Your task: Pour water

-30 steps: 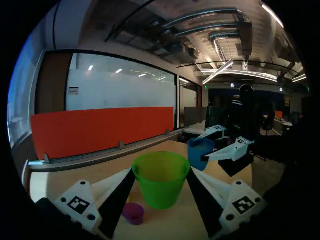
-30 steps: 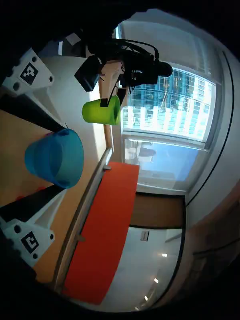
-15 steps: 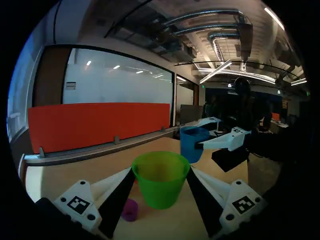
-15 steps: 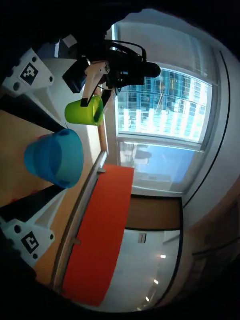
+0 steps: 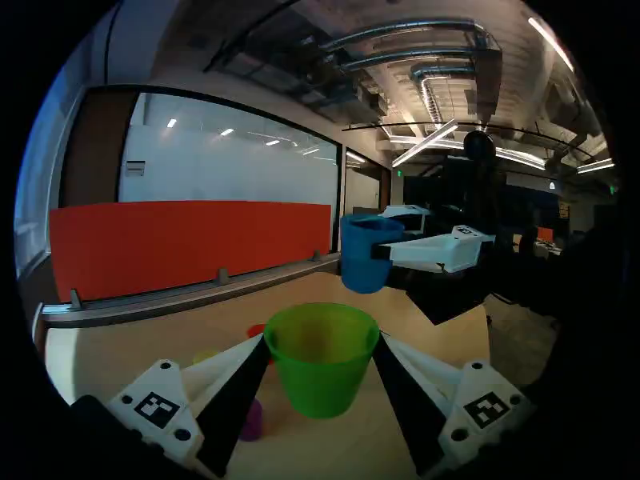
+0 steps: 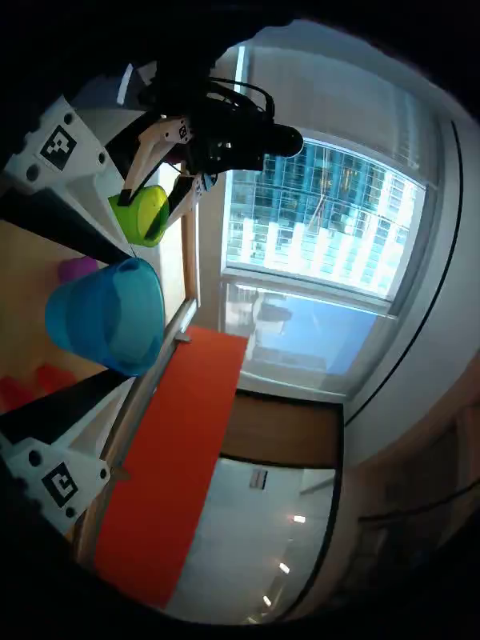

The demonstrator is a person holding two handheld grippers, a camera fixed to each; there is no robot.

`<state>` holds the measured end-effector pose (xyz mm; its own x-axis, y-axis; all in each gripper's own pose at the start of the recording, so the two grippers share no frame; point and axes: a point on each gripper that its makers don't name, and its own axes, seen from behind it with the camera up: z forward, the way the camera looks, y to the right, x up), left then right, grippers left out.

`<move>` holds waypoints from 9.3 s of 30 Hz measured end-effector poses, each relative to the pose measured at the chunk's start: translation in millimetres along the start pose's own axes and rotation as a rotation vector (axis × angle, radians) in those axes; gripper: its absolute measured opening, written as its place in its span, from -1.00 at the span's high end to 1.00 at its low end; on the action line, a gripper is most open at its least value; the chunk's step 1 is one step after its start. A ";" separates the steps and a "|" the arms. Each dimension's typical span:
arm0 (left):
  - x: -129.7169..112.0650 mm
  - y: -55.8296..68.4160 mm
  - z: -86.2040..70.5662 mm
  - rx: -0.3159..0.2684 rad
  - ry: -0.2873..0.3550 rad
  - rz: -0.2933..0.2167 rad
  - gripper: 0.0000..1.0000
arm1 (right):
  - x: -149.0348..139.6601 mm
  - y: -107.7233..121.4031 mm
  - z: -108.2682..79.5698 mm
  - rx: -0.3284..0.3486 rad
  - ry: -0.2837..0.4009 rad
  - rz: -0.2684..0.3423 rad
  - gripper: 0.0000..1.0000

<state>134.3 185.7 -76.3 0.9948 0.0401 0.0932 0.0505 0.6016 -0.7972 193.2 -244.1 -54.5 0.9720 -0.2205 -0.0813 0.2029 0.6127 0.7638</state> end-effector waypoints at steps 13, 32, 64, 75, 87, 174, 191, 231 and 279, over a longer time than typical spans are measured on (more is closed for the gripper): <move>-3.9 17.6 7.4 -0.042 -0.002 0.027 -0.76 | 30.5 7.2 6.6 -0.002 0.027 -0.147 -0.82; 0.7 35.9 19.9 -0.092 0.007 0.052 -0.75 | 52.6 11.2 17.2 -0.004 0.028 -0.399 -0.81; 6.1 47.5 26.6 -0.130 0.018 0.058 -0.74 | 69.8 33.4 30.1 -0.075 -0.013 -0.835 -0.81; 5.6 48.4 27.8 -0.135 0.017 0.056 -0.74 | 73.4 37.1 31.1 -0.093 -0.016 -0.903 -0.81; 6.7 52.7 28.5 -0.143 0.016 0.068 -0.74 | 74.6 35.9 31.1 -0.101 -0.013 -0.967 -0.81; 15.0 47.7 33.3 -0.141 0.036 0.064 -0.72 | 119.9 34.9 32.5 -0.170 0.018 -1.396 -0.80; 18.1 47.6 32.4 -0.139 0.045 0.066 -0.72 | 118.9 24.8 38.2 -0.167 0.020 -1.453 -0.80; 24.7 42.5 31.0 -0.118 0.036 0.103 -0.72 | 85.2 5.4 13.4 0.021 0.028 -0.090 -0.80; -21.9 17.6 54.7 -0.086 -0.121 0.119 -0.72 | -38.4 47.3 -43.7 -0.024 -0.128 0.120 -0.81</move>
<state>108.6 239.1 -59.7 0.9767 0.2054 0.0618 -0.0547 0.5168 -0.8544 170.6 -173.5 -43.2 0.9667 -0.2385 0.0927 0.0907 0.6582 0.7474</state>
